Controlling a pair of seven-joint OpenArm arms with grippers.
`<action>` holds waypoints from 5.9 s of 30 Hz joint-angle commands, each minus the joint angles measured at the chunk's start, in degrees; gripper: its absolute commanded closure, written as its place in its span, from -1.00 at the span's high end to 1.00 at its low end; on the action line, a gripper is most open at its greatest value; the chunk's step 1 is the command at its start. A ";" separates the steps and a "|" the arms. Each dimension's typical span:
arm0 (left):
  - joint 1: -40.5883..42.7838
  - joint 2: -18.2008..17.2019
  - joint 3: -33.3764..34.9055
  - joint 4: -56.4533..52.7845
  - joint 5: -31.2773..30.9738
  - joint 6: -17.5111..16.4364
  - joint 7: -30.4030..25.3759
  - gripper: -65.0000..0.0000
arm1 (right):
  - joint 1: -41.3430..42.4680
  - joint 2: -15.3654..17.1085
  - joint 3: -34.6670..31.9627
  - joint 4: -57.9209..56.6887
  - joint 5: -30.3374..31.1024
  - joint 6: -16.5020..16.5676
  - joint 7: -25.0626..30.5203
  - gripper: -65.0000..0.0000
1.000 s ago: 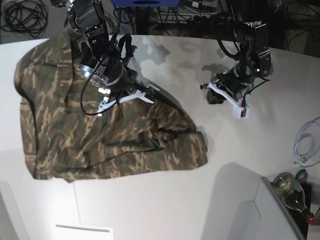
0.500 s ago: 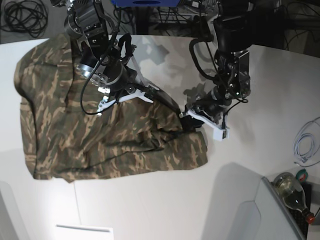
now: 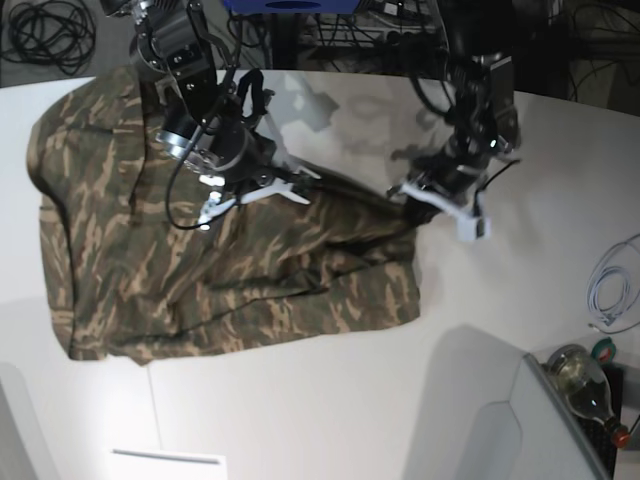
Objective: Layout the t-shirt on the table in an organized manner, then fold the t-shirt properly
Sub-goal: 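Grasp the bunched shirt edge with the left gripper and pull it outward, then pull the shirt edge with the left gripper to flatten the fabric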
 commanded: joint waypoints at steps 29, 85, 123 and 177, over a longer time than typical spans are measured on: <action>13.31 0.70 -6.90 29.26 0.53 4.34 6.52 -1.00 | 2.74 -3.08 7.31 -4.99 8.35 -0.46 -0.78 -1.00; -6.47 -6.95 9.46 5.96 -0.08 4.16 10.92 -0.11 | 2.83 -2.81 6.69 -5.08 8.35 -0.28 -0.78 -1.00; -22.30 2.01 13.68 -0.10 -0.08 15.94 19.36 0.42 | 2.65 0.09 7.22 -5.08 8.35 -0.19 -0.78 -1.00; 14.63 -8.01 1.63 23.37 -14.68 31.24 7.58 -1.00 | 2.74 -1.50 6.78 -5.16 8.44 -0.46 -0.78 -1.00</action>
